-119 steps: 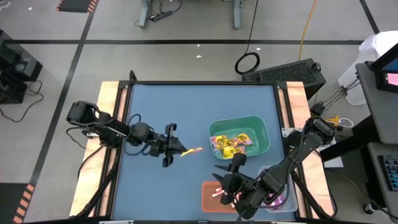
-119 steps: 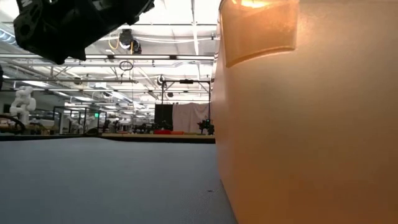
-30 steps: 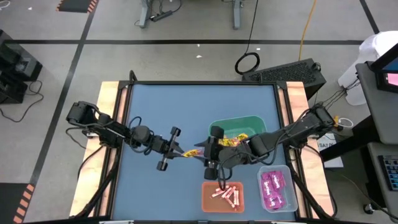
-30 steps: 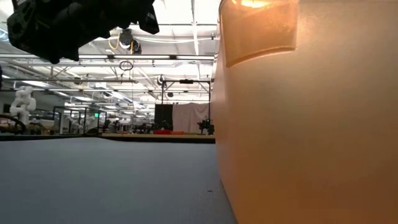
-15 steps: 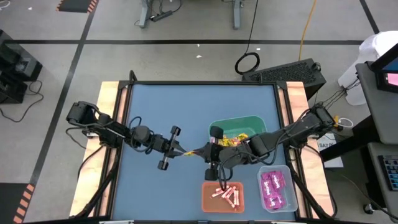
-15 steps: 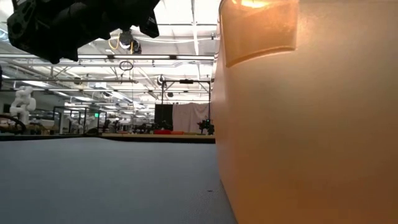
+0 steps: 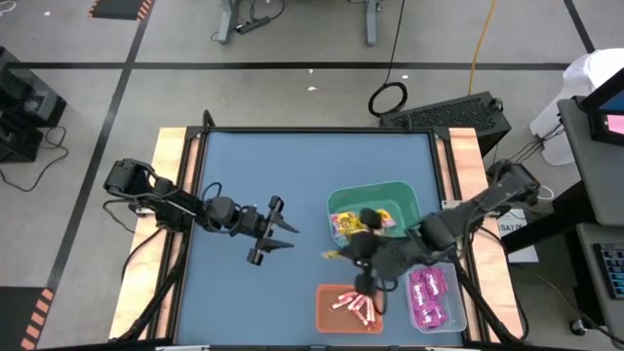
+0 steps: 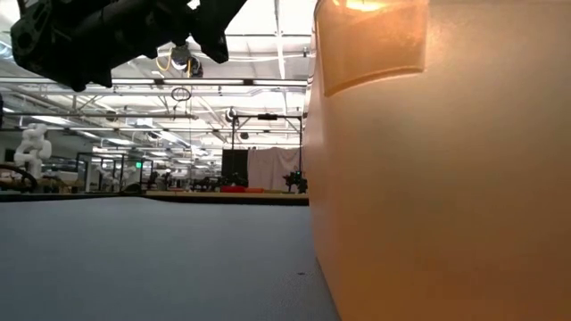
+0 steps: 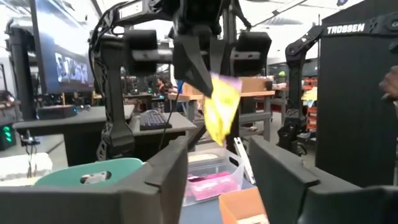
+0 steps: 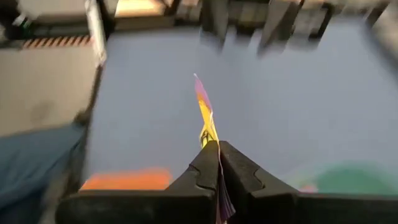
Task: Sort candy
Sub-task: Put the yellow candy pack into the green bin
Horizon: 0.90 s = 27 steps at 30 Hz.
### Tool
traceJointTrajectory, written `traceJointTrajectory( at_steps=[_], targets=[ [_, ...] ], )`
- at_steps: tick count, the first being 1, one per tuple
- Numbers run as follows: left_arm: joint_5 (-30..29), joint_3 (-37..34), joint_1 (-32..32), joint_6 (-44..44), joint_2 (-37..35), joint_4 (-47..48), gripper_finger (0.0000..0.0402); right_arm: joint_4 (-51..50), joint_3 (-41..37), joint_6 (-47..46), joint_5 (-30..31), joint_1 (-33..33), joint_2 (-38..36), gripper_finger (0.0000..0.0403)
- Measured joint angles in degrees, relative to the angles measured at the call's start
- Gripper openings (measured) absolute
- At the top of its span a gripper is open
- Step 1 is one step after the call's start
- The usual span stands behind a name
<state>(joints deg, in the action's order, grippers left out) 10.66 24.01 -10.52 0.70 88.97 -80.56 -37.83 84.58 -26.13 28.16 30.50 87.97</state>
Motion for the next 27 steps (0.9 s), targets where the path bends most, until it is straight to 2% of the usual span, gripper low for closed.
traceJointTrajectory(
  at_steps=[3, 8, 14, 21, 27],
  targets=[
    [-0.17, 0.00, 0.00, -0.40, -0.02, 0.00, 0.0191, -8.61, 0.00, -10.10, -4.09, 2.75, -1.48, 0.0001],
    [-0.68, 0.00, -0.15, -0.43, -0.02, 0.02, 0.0196, -23.48, 0.00, -27.48, -10.58, 8.10, -2.17, 0.0001],
    [-3.30, 1.14, -1.32, -0.45, -0.02, 0.55, 0.0196, -33.75, 0.00, -41.70, -18.02, 13.35, -2.17, 0.0000],
    [-4.60, 1.66, -2.71, -2.26, -0.07, 1.79, 0.0183, -34.49, 0.00, -41.91, -15.69, 15.03, -2.17, 0.0000],
    [-8.93, 1.67, -4.05, -3.46, -0.07, 7.37, 0.0162, -38.59, 0.00, -36.44, -12.81, 13.81, -2.17, 0.0000]
  ],
)
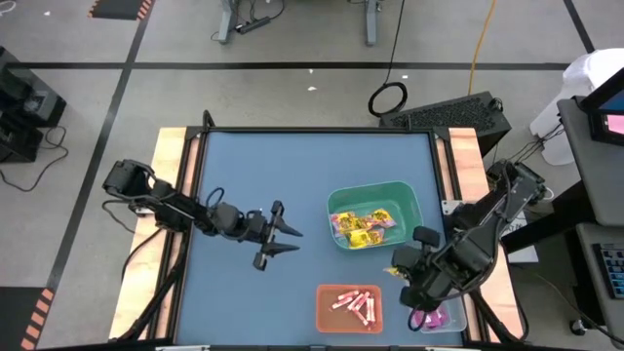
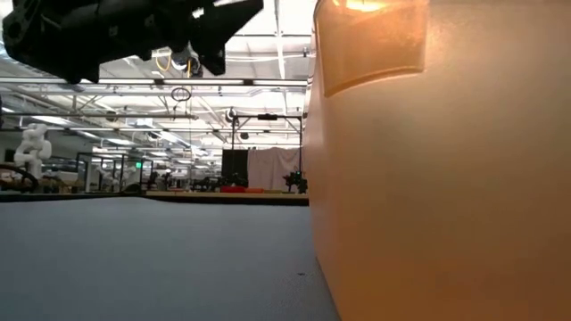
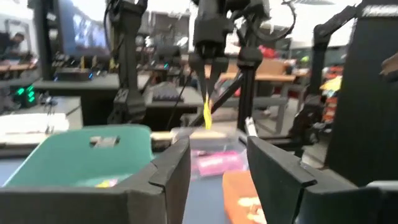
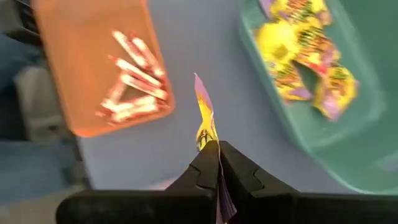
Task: Sort candy
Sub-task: Put the yellow candy pack into the green bin
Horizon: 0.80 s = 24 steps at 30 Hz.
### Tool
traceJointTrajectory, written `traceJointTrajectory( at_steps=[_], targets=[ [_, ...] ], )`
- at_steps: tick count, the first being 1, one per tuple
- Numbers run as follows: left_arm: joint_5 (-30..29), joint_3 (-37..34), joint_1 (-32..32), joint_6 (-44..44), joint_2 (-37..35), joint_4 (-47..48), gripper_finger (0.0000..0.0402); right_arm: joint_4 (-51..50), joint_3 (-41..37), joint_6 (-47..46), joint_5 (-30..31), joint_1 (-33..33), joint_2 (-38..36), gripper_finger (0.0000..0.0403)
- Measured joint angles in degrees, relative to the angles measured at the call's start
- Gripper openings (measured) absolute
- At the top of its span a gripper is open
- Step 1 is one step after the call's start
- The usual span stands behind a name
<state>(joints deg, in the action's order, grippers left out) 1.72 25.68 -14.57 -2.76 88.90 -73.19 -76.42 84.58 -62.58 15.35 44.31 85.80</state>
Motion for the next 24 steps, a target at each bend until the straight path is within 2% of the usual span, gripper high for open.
traceJointTrajectory(
  at_steps=[6, 12, 19, 24],
  targets=[
    [-7.14, 0.01, -2.14, 0.04, 0.00, 3.26, 0.0146, -7.91, 0.00, 6.14, 3.11, -2.59, 0.00, 0.0000],
    [-11.57, 0.01, -2.49, 0.02, 0.00, 2.25, 0.0139, -10.63, 0.00, 18.49, 7.84, -8.61, 0.00, 0.0000],
    [-15.88, 0.95, -2.40, 0.00, 0.00, 1.71, 0.0138, -6.22, -0.02, 38.88, 6.85, -19.08, -0.35, 0.0000],
    [-15.94, 2.46, -2.34, 0.02, 0.00, 3.58, 0.0138, 3.24, -2.49, 48.87, 3.51, -24.99, -4.91, 0.0000]
  ],
)
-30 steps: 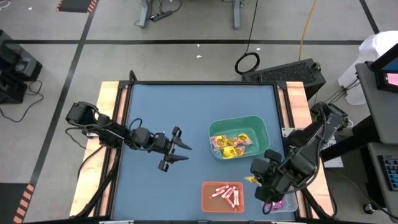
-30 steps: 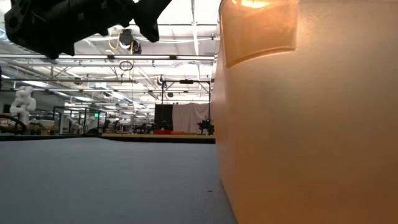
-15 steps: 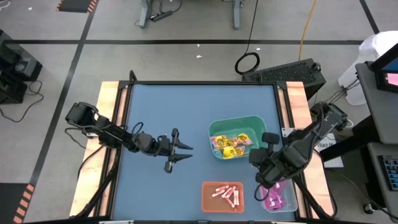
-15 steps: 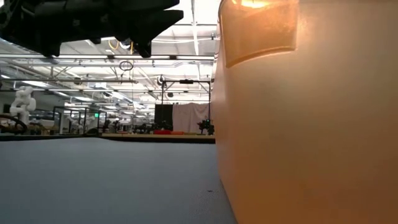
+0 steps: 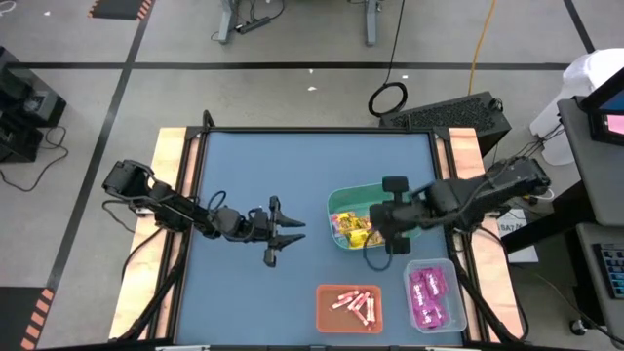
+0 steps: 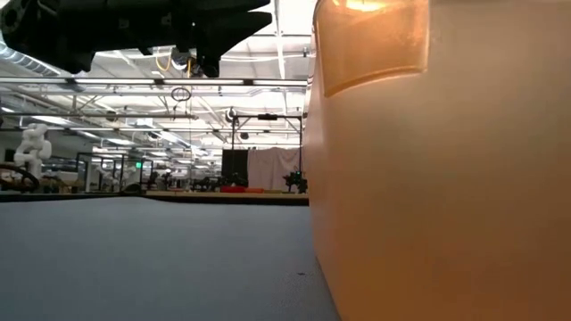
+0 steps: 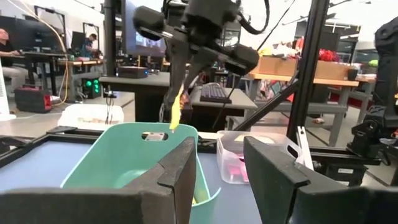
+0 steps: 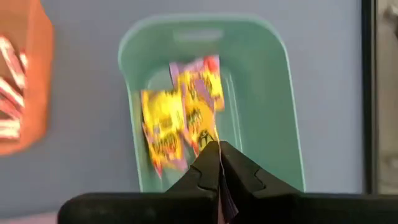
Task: Sort candy
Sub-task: Put the yellow candy pack into the green bin, then return to Home Position
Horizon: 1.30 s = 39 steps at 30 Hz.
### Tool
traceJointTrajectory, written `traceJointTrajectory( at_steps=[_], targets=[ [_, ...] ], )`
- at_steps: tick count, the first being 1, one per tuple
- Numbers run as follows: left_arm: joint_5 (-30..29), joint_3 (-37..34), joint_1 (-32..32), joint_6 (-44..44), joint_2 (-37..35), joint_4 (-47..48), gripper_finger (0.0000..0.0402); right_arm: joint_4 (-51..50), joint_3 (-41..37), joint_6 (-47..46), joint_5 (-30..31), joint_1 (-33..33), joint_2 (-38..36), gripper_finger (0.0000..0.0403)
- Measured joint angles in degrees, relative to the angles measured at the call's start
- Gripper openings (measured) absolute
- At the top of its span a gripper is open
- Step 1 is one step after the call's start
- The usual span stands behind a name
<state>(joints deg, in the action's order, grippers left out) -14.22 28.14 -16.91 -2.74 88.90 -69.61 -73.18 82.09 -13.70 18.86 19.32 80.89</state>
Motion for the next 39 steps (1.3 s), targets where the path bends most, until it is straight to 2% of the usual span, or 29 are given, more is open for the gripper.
traceJointTrajectory(
  at_steps=[6, 9, 12, 16, 22, 32, 36, 39],
  targets=[
    [-0.07, 0.17, 0.29, 0.04, 0.01, 1.76, 0.0138, 15.95, -14.60, 2.62, -6.23, -5.94, -9.20, 0.0000],
    [-0.28, 0.18, 0.94, 0.26, 0.02, 1.78, 0.0138, 26.20, -23.40, 0.39, -6.63, -7.98, -12.52, 0.0000],
    [-0.25, 0.18, 2.20, 0.23, 0.02, 3.59, 0.0138, 35.49, -30.42, -3.60, -7.17, -9.56, -13.54, 0.0000],
    [2.56, 0.18, 4.58, 0.26, 0.02, 4.75, 0.0138, 41.68, -36.24, -5.81, -6.83, -9.92, -12.83, 0.0000],
    [6.79, 0.18, 8.13, 0.10, 0.02, 4.78, 0.0138, 43.68, -37.58, -9.38, -6.89, -10.94, -12.38, 0.0018],
    [7.57, 0.18, 10.22, -4.90, 0.02, 5.84, 0.0138, 39.88, -37.58, -9.26, -5.34, -13.75, -12.74, 0.0111],
    [8.63, 0.18, 10.14, -4.90, -0.67, 4.82, 0.0138, 42.83, -37.58, -6.89, -4.63, -10.87, -14.44, 0.0126],
    [10.60, 0.40, 10.14, -3.37, -2.65, 4.61, 0.0137, 48.26, -37.58, -1.69, -0.82, -7.32, -17.14, 0.0125]
  ],
)
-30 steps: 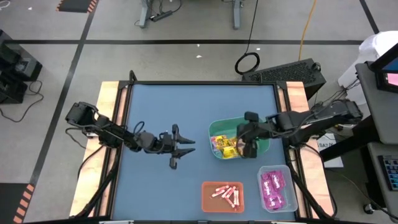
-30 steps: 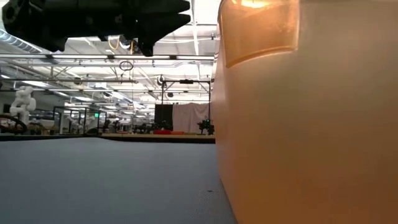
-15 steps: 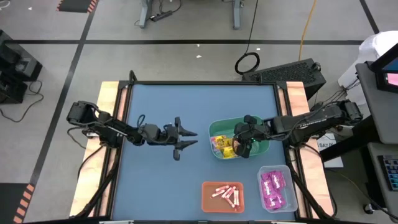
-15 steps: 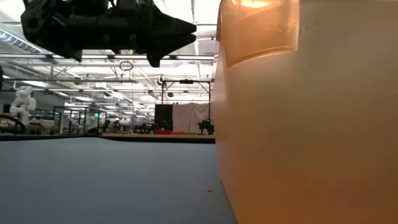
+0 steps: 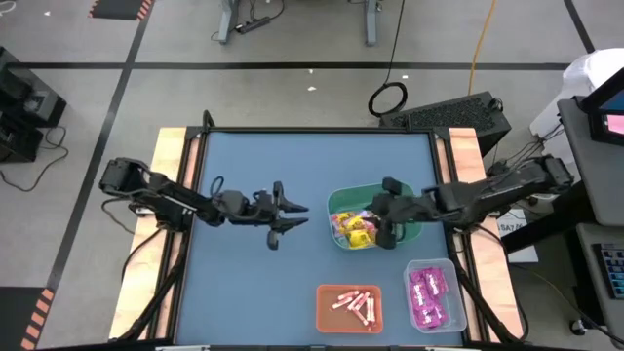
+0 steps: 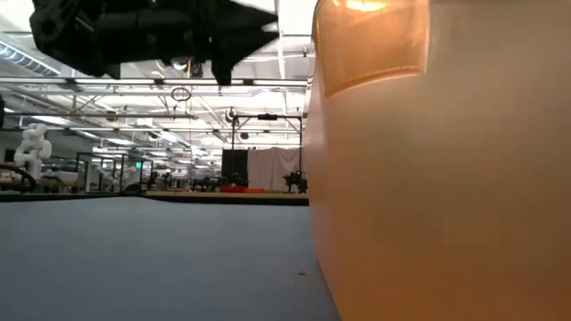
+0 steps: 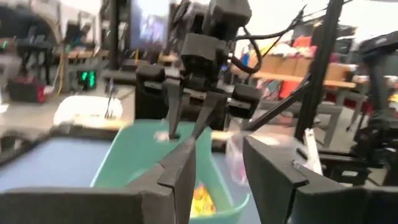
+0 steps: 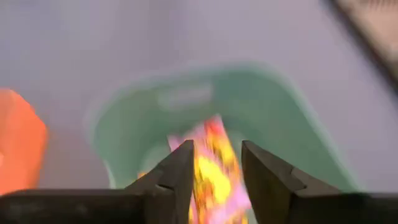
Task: Sort candy
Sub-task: Return to Home Position
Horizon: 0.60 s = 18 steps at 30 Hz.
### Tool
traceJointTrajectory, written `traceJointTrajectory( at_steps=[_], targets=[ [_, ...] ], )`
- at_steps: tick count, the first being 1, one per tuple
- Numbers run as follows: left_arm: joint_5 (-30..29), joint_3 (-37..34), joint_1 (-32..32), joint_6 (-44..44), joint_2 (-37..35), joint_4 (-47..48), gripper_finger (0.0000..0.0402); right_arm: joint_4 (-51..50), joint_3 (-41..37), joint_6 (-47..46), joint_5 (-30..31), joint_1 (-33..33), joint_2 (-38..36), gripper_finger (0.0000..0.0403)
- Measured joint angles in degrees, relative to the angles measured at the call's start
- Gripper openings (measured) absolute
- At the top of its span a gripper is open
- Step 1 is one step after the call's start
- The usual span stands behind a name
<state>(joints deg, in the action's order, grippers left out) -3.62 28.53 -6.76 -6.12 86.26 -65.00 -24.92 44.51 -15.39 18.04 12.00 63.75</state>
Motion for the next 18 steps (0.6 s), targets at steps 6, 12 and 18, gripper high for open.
traceJointTrajectory(
  at_steps=[6, 12, 18],
  targets=[
    [3.78, 0.02, 0.00, 6.30, -7.57, 7.14, 0.0060, 10.27, 0.08, 15.08, 1.52, 4.90, -6.30, 0.0095],
    [1.60, 0.02, 1.05, 8.05, -16.01, 21.90, 0.0011, 10.10, -0.62, 20.65, 1.79, 5.58, -10.72, 0.0026],
    [-2.49, 0.02, 1.11, 8.42, -21.24, 34.22, 0.0004, 12.49, -5.77, 19.06, 1.66, 5.61, -14.16, 0.0009]
  ],
)
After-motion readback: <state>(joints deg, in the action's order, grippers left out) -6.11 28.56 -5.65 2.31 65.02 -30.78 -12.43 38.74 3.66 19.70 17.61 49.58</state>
